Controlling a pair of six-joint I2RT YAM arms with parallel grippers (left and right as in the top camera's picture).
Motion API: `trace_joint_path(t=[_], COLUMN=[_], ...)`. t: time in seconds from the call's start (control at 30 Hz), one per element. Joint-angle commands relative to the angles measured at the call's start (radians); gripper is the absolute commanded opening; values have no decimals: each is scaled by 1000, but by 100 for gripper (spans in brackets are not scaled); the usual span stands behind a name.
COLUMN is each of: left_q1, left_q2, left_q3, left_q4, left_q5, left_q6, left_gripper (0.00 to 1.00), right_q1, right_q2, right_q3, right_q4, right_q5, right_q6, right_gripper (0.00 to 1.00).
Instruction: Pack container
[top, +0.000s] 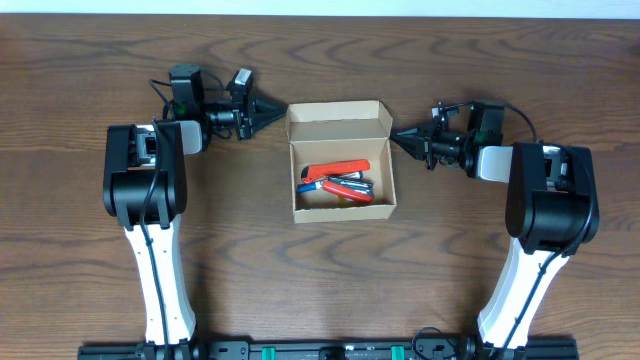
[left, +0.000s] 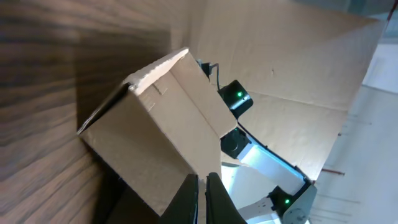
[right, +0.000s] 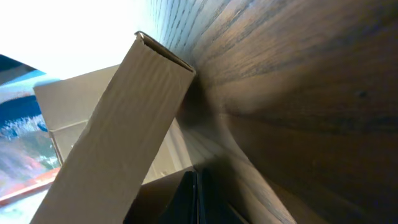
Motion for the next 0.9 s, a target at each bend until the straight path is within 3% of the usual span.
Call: trace_joint_path(t=[0.0,0.3,0.87], left_q1=[7,7,-14], left_q2=[16,16,16], left_q3=[2,-24,-135], left_q4=[-34,-204,-215], left_q5=[-3,-22,-27], left_q6=[53,211,280], left_gripper=[6,6,6], right_q1=[8,46,75], right_q2=[16,16,16], right_q3=[-2,-1,-1], right_q4=[-12,-1,27], right_q5=[21,23,20], right_q6=[-55,-64,-64], right_gripper=[1,1,1])
